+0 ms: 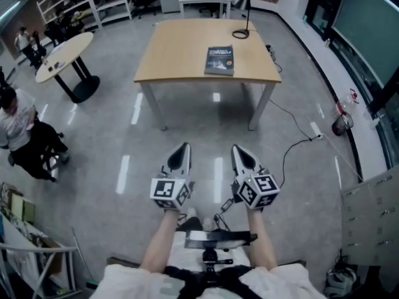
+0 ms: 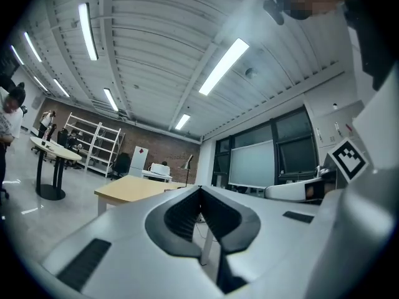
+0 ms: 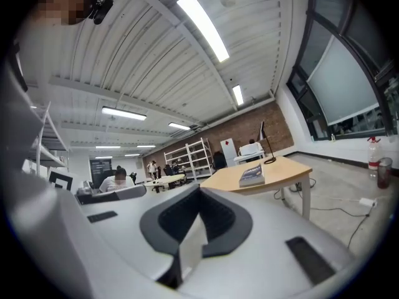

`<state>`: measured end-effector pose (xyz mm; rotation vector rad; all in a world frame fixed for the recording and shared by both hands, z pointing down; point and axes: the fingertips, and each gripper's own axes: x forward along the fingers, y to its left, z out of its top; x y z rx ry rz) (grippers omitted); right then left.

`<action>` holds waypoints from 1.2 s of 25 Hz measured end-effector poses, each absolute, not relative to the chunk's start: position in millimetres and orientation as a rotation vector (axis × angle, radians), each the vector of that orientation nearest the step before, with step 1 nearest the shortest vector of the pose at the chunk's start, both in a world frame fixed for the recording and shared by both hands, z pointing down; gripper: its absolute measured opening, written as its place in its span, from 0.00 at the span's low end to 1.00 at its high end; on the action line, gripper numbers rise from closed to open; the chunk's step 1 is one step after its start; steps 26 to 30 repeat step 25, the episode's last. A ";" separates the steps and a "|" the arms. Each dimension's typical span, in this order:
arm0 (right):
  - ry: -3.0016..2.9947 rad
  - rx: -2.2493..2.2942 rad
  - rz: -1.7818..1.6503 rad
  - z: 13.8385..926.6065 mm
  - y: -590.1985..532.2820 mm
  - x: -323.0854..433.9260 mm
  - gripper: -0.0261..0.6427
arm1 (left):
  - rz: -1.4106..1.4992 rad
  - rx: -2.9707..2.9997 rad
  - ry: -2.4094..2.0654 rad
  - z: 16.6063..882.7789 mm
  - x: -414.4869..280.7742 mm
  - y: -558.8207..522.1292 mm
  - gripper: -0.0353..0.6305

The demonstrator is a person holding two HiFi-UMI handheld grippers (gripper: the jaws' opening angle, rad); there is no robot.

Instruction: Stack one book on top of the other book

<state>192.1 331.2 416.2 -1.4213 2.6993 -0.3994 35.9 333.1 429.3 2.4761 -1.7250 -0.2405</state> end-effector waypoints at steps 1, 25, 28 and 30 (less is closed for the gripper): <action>2.704 -1.418 -0.380 414.4 335.1 191.1 0.04 | -0.242 2.477 -1.732 427.6 35.1 336.9 0.07; 2.709 -1.463 -0.375 417.2 374.8 174.6 0.04 | -0.216 2.521 -1.723 426.6 23.1 358.7 0.07; 2.709 -1.463 -0.375 417.2 374.8 174.6 0.04 | -0.216 2.521 -1.723 426.6 23.1 358.7 0.07; 2.709 -1.463 -0.375 417.2 374.8 174.6 0.04 | -0.216 2.521 -1.723 426.6 23.1 358.7 0.07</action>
